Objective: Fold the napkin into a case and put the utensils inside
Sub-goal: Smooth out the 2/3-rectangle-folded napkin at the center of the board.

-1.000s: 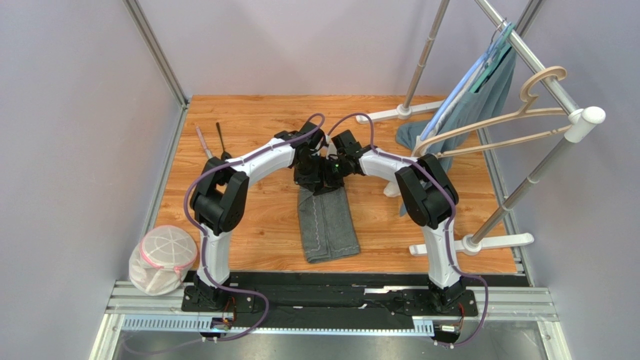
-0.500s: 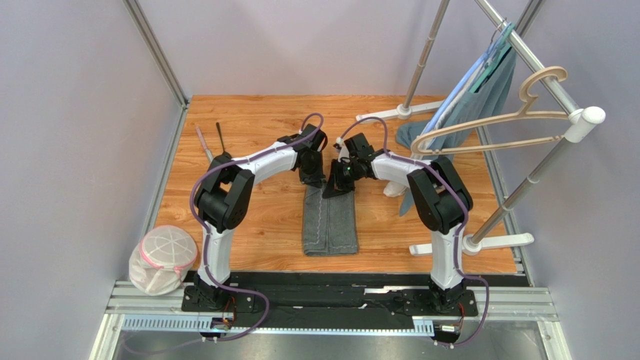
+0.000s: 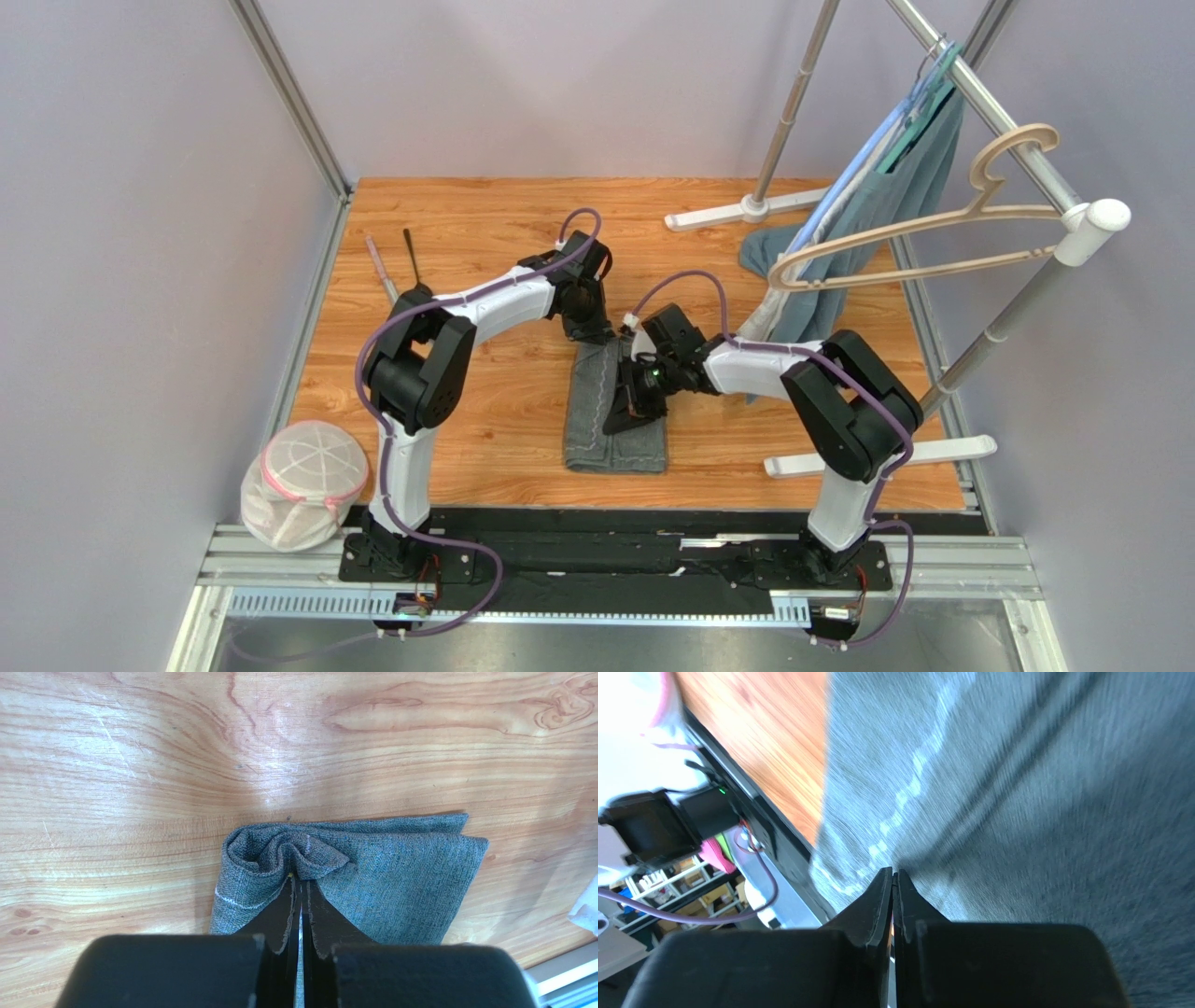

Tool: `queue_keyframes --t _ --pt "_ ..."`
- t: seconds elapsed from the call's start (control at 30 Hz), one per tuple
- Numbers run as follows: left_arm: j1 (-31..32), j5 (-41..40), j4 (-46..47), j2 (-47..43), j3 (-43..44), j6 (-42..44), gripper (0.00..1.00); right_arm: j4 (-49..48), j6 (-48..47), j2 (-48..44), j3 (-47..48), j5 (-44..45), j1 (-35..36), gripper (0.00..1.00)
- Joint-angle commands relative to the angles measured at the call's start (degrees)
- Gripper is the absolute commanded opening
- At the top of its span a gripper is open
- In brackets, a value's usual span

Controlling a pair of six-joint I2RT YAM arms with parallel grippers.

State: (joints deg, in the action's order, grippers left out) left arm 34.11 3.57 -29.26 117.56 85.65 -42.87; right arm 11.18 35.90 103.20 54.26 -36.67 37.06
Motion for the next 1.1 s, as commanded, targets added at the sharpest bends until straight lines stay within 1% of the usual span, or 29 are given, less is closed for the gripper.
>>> queue_keyframes --t 0.0,0.1,0.17,0.2,0.27,0.3,0.37,0.4,0.43,0.47,0.5,0.53,0.6,0.63,0.67,0.7,0.73,0.77,0.8,0.83,0.87,0.9,0.93,0.97,1.07 --pt "0.43 0.12 2.45 0.30 -0.04 -1.16 0.00 -3.36 0.84 -3.53 -5.03 0.98 0.47 0.04" --pt "0.43 1.61 3.06 0.22 -0.22 -0.81 0.00 -3.18 0.49 -3.00 -5.66 1.33 0.38 0.04" --pt "0.43 3.10 3.06 -0.22 -0.30 -0.02 0.04 -2.92 1.01 -3.79 -5.04 1.16 0.38 0.04" --pt "0.43 3.72 2.72 -1.27 -0.39 0.33 0.14 -2.48 1.01 -5.45 -4.78 1.59 0.47 0.04" --pt "0.43 3.90 1.14 -2.76 -0.04 1.21 0.22 -0.56 0.14 -6.77 -3.90 3.25 0.56 0.04" --pt "0.43 3.72 -0.17 -4.69 -0.04 2.17 0.29 1.98 -1.26 -7.39 -2.68 3.88 0.38 0.04" --pt "0.43 2.07 -2.90 -7.15 0.48 3.23 0.36 3.84 -2.06 -8.53 -1.79 4.76 0.56 0.04" --pt "0.43 1.36 -5.17 -9.78 0.57 4.54 0.47 4.81 -2.32 -8.89 -1.27 4.93 0.65 0.04" --pt "0.35 0.57 -6.42 -11.20 0.40 5.07 0.47 4.99 -2.33 -9.50 -0.83 5.11 0.82 0.04" --pt "0.35 -0.49 -7.39 -12.86 -0.04 5.78 0.47 5.08 -2.24 -9.59 -0.56 5.37 1.34 0.04" --pt "0.26 -0.93 -8.09 -16.53 -0.91 6.22 0.47 5.08 -2.06 -9.42 -0.21 5.46 1.70 0.04" --pt "0.34 -1.02 -8.18 -18.49 -3.53 6.83 0.47 4.99 -1.71 -9.24 1.01 5.55 1.96 0.04" --pt "0.35 0.81 -7.93 -24.11 -6.96 7.36 0.41 4.82 -1.36 -7.93 2.25 5.11 2.67 0.04" --pt "0.35 1.52 -7.31 -25.87 -11.86 6.32 0.37 4.64 -0.92 -7.58 3.21 4.94 2.67 0.04" --pt "0.35 4.31 -6.35 -29.28 -14.60 5.70 0.26 4.38 -0.83 -6.88 3.92 5.11 2.67 0.04" --pt "0.35 6.16 -2.77 -30.97 -17.68 5.00 0.21 4.55 -1.09 -6.35 4.79 5.11 2.67 0.04" --pt "0.43 8.01 -0.56 -32.46 -23.88 3.08 0.17 4.81 -1.70 -5.65 5.67 5.20 2.49 0.04" --pt "0.43 10.81 1.72 -35.44 -26.99 2.10 0.12 5.34 -1.80 -4.25 7.77 5.11 1.88 0.04" --pt "0.43 11.88 7.14 -36.86 -30.07 1.22 0.10 5.26 -1.80 -3.36 8.57 4.94 1.44 0.04" --pt "0.52 12.85 9.89 -38.18 -35.75 -0.44 0.09 5.34 -1.71 -2.48 9.54 4.41 1.09 0.04" --pt "0.70 14.25 12.36 -40.45 -38.42 -1.50 0.08 5.34 -1.62 -1.69 11.11 3.45 0.22 0.03" --pt "0.70 15.14 17.51 -41.26 -40.80 -2.47 0.08 5.08 -1.54 0.06 12.09 3.09 0.03 0.03" --pt "0.78 15.93 19.65 -41.79 -44.39 -3.26 0.08 4.99 -1.45 1.12 13.05 2.92 0.03 0.03" --pt "1.13 16.37 20.81 -42.32 -45.47 -3.44 0.07 4.91 -1.36 2.43 15.50 1.09 0.12 0.03" --pt "1.49 17.51 25.03 -42.67 -48.64 -3.36 0.07 2.28 0.13 6.66 17.37 -2.17 0.12 0.03"
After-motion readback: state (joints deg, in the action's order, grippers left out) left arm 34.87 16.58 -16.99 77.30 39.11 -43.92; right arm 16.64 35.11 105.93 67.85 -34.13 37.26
